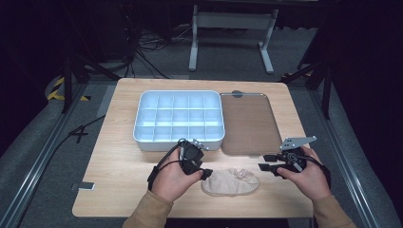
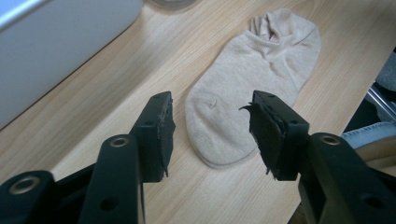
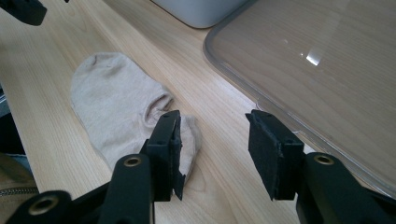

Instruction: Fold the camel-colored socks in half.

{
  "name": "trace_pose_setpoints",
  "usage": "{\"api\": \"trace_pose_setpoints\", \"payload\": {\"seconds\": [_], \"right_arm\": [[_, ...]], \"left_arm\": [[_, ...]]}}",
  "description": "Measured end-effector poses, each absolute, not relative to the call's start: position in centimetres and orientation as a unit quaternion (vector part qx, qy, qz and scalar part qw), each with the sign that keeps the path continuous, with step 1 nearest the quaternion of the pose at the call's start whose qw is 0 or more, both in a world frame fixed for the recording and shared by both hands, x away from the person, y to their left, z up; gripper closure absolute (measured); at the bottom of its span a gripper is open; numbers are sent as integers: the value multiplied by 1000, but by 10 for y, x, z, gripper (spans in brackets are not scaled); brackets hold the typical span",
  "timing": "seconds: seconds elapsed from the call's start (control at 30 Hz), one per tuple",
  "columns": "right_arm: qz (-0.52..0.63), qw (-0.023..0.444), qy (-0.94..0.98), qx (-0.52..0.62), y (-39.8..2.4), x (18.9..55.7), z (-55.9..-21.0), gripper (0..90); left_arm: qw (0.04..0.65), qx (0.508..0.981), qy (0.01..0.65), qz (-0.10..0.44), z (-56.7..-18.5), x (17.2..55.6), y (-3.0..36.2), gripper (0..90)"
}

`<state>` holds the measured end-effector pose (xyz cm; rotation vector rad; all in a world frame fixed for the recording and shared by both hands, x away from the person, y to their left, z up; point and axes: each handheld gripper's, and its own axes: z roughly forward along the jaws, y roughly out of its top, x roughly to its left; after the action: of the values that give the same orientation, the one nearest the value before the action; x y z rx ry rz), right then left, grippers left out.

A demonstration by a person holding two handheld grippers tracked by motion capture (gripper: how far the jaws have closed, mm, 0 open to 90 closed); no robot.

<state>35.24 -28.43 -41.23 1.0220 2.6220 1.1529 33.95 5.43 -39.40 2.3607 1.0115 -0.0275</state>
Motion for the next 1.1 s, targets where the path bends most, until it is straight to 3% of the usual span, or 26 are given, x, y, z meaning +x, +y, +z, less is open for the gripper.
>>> {"api": "trace_pose_setpoints", "payload": {"seconds": [0.1,0.43,0.77,1.1], "right_arm": [[377,49,862,335,-285,352,-414,547],[379,43,861,336,-284,351,-416,540],[376,43,871,314,-276,351,-421,532],[370,49,877,303,-274,352,-423,511]], "left_arm": [[297,866,401,12,-398,341,55,526],[268,876,398,-42,-407,346,52,593],[210,889,404,-53,-429,350,43,549],[173,895,405,-68,-440,351,37,606]]}}
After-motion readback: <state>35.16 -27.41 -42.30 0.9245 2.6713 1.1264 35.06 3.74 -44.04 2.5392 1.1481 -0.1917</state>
